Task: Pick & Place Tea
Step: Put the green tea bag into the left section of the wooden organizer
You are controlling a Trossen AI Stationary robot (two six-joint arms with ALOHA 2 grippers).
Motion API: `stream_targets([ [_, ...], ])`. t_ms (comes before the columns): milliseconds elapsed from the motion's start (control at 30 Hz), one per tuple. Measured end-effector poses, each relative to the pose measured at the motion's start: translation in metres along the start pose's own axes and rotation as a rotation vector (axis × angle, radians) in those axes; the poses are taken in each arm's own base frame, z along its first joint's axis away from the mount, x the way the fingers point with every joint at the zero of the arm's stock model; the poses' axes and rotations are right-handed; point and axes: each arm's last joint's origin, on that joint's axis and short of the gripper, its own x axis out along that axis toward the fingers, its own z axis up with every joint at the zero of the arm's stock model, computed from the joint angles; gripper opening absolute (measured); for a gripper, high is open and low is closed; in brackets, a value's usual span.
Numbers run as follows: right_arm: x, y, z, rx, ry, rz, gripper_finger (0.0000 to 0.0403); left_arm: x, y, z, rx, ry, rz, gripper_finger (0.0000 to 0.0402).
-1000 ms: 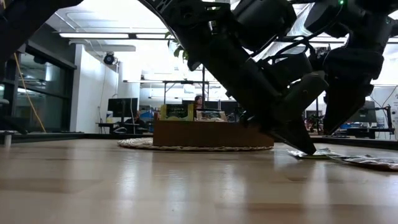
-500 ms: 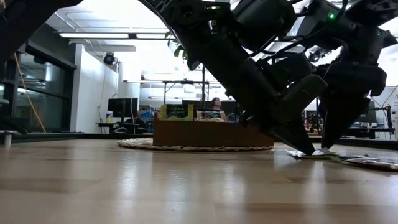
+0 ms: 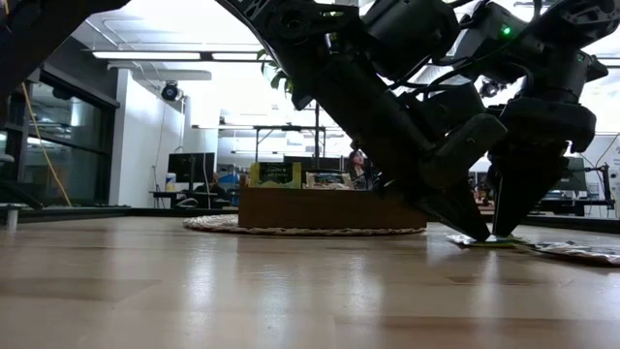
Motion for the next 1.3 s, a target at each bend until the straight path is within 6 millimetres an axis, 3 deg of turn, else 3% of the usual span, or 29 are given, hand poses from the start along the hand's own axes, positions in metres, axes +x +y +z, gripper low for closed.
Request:
stream_targets([
  [167, 0.001, 0.000, 0.000, 0.011, 0.007, 0.007, 0.0137, 0.000, 0.000, 0.000, 0.000, 0.001, -0.001, 0.0000],
  [433, 0.001, 0.000, -0.001, 0.012, 0.014, 0.011, 0.0009, 0.000, 0.000, -0.001, -0.001, 0.003, -0.002, 0.0000],
  [933, -0.001, 0.004, -0.005, -0.011, 0.016, 0.019, 0.0001, -0.005, 0.000, 0.003, 0.005, -0.004, -0.009, 0.0001],
  [1033, -0.001, 0.004, -0.005, -0.014, 0.013, 0.010, 0.0001, -0.015, -0.001, 0.009, 0.038, -0.009, -0.018, 0.0004],
  [1300, -0.001, 0.003, -0.005, -0.015, 0.009, -0.008, 0.0000, -0.038, -0.002, 0.027, 0.026, -0.038, -0.059, 0.0084],
])
